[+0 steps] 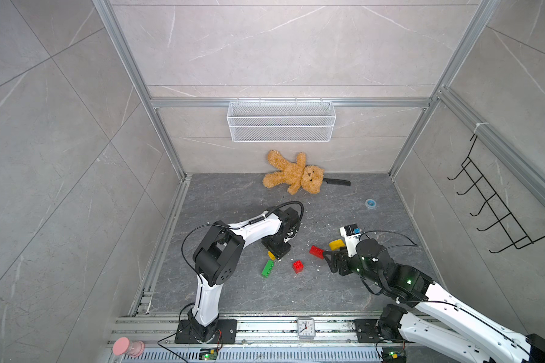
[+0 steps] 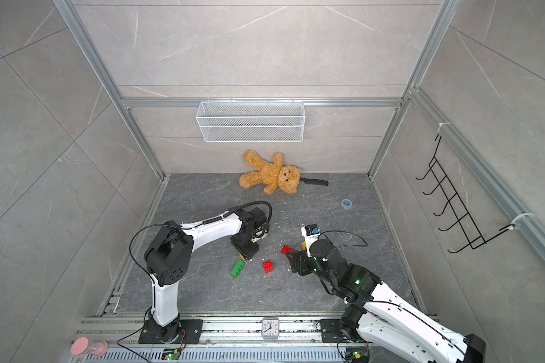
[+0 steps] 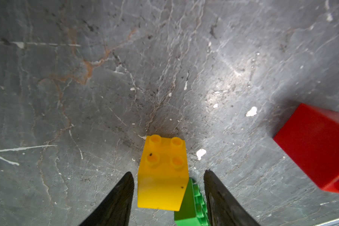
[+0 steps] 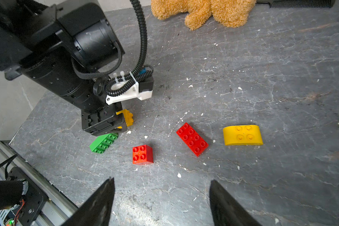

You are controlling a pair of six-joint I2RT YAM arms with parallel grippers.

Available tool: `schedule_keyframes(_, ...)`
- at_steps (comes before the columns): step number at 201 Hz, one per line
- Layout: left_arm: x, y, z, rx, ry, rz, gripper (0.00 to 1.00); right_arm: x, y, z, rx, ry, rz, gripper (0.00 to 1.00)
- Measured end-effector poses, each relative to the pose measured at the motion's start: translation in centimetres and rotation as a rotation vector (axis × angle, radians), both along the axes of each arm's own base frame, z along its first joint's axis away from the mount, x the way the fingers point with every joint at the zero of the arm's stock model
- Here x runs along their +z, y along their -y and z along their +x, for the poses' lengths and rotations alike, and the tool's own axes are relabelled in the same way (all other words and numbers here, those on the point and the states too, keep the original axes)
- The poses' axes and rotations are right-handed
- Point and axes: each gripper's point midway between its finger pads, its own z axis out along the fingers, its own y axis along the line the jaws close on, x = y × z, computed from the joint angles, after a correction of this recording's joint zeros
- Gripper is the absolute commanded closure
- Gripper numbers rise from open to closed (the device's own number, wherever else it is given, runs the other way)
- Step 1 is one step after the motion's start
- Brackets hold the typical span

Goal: Assemble an ice cream with lego
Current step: Adjust the lego brick at the center of the board.

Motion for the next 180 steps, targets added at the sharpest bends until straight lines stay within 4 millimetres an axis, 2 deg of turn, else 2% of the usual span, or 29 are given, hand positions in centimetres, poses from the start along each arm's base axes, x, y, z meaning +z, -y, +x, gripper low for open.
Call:
schedule_keyframes(23, -0.2, -0.3, -0.3, 0.001, -0.014, 0.014, 0.49, -0.2, 0.3, 0.0, -0.009, 0.004, -0.005, 0.23)
schedule_keyframes(45, -0.3, -0.4, -0.4, 0.004, -0.017, 0.023, 0.68, -0.5, 0.4, 0.0, -0.015, 0.002, -0.012, 0.24)
schedule_keyframes(61, -0.3, -0.4, -0.4, 0.0, -0.015, 0.027, 0.71, -0.5, 0.5, 0.1, -0.018, 0.002, -0.013, 0.24)
schedule_keyframes(97, -0.3, -0.3, -0.2, -0.003, -0.004, 0.03, 0.85, -1.0, 0.7, 0.1, -0.024, -0.002, -0.024, 0.24)
schedule_keyframes(135, 0.5, 0.8, 1.3, 0.02, 0.092, -0.042, 0.88, -0.9, 0.6, 0.4, -0.03, 0.01, -0.022, 0.24)
schedule_keyframes(180, 4.9, 4.4, 3.7, 0.095, 0.36, -0.404, 0.84, -0.5, -0.4, 1.3, -0.016, 0.069, 0.012, 0.24)
